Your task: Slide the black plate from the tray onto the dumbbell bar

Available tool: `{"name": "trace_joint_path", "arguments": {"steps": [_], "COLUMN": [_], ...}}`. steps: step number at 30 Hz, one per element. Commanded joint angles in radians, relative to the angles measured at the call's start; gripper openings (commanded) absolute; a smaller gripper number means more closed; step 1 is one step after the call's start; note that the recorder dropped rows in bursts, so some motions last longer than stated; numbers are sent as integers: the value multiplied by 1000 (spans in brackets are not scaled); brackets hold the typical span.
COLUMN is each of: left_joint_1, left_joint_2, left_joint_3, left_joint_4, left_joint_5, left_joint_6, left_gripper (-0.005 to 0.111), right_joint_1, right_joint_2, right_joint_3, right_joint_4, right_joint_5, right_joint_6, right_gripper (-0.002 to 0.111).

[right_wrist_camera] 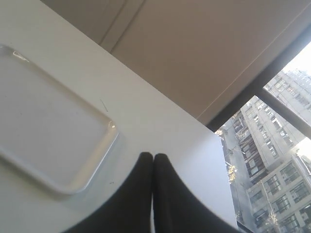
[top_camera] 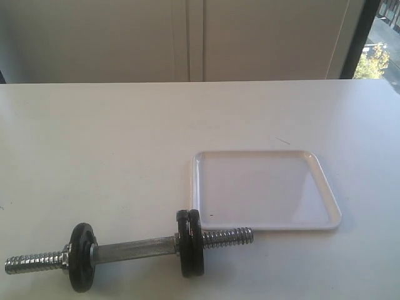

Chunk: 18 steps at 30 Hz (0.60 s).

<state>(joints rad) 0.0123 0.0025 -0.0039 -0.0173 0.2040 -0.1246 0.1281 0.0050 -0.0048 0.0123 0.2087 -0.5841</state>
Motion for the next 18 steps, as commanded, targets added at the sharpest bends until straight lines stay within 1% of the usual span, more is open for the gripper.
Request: {"name": "trace_joint_path", "arguments": {"steps": [1,4,6,11,14,18], "left_joint_1": [-6,-6,-6,-6,-6,-6], "left_joint_2": [-2,-2,-2,-2,-2,-2], "left_joint_3": [4,4,4,4,4,4], "left_joint_4": [-7,-7,-7,-7,-7,-7], "left_joint_5": [-1,-1,-1,-1,-1,-1], "left_joint_6": [1,1,1,1,1,1], "left_gripper": [0,0,0,0,0,0], "right_joint_1": [4,4,4,4,4,4], "right_joint_2": [-5,-5,-5,-5,-5,-5], "right_joint_3": [5,5,5,5,5,5], "right_joint_4": [3,8,18,18,18,18], "right_joint_5": [29,88,104,104,104,104], "right_joint_6": [6,26,83,384,506,523], "right_gripper": [0,0,0,0,0,0]}}
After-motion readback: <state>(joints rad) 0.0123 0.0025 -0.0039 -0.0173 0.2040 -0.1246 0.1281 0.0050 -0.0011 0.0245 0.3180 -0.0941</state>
